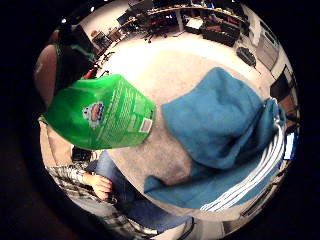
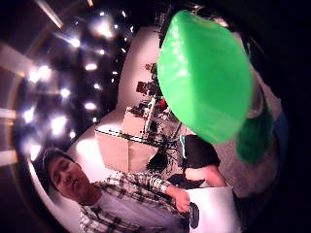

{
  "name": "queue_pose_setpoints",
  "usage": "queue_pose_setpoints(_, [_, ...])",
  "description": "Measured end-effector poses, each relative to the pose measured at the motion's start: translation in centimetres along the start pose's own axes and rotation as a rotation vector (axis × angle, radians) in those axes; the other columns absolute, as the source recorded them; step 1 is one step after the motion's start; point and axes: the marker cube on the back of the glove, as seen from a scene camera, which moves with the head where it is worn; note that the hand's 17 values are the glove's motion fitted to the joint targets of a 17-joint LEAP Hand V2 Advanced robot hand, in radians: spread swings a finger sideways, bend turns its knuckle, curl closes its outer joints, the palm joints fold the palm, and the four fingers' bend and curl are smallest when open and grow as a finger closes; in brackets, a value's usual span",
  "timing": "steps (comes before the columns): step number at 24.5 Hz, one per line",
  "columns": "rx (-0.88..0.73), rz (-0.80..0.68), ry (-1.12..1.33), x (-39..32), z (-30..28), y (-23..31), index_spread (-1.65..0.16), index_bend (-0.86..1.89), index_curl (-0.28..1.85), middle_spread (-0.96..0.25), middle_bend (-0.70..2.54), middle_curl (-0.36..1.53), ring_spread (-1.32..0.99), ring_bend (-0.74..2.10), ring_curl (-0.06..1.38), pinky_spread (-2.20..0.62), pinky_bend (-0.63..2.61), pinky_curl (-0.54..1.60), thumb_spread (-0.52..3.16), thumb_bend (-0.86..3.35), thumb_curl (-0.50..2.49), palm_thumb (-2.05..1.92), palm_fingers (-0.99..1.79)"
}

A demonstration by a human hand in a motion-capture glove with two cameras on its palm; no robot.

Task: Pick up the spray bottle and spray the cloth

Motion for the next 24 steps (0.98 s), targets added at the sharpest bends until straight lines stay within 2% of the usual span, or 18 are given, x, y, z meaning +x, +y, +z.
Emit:
queue_pose_setpoints(9, [0.061, -0.004, 0.478, -0.6, -7.4, 8.0, -0.27, -0.02, 0.40, -0.02, 0.16, 0.46, -0.07, 0.45, 0.47, 0.11, 0.55, 0.42, 1.03, -0.04, 0.52, 0.58, 0.53])
queue_pose_setpoints(12, [0.036, 0.014, 0.661, -1.3, -8.8, 12.0, -0.30, 0.09, 0.39, -0.03, 0.15, 0.44, -0.02, 0.39, 0.45, 0.14, 0.50, 0.41, 1.04, -0.03, 0.51, 0.57, 0.30])
queue_pose_setpoints(15, [0.024, 0.015, 0.813, -2.0, -9.5, 16.4, -0.33, 0.15, 0.38, -0.03, 0.16, 0.43, 0.01, 0.38, 0.45, 0.16, 0.47, 0.41, 1.06, -0.03, 0.49, 0.57, 0.24])
queue_pose_setpoints(19, [0.033, 0.020, 0.830, -2.2, -9.2, 21.1, -0.34, 0.22, 0.38, -0.04, 0.18, 0.40, 0.01, 0.35, 0.40, 0.17, 0.38, 0.34, 1.08, -0.01, 0.49, 0.59, 0.36])
queue_pose_setpoints(24, [-0.001, 0.083, 0.814, -0.9, -9.0, 23.3, -0.34, 0.22, 0.39, -0.05, 0.16, 0.38, 0.02, 0.34, 0.38, 0.18, 0.35, 0.32, 1.11, -0.01, 0.48, 0.61, 0.40])
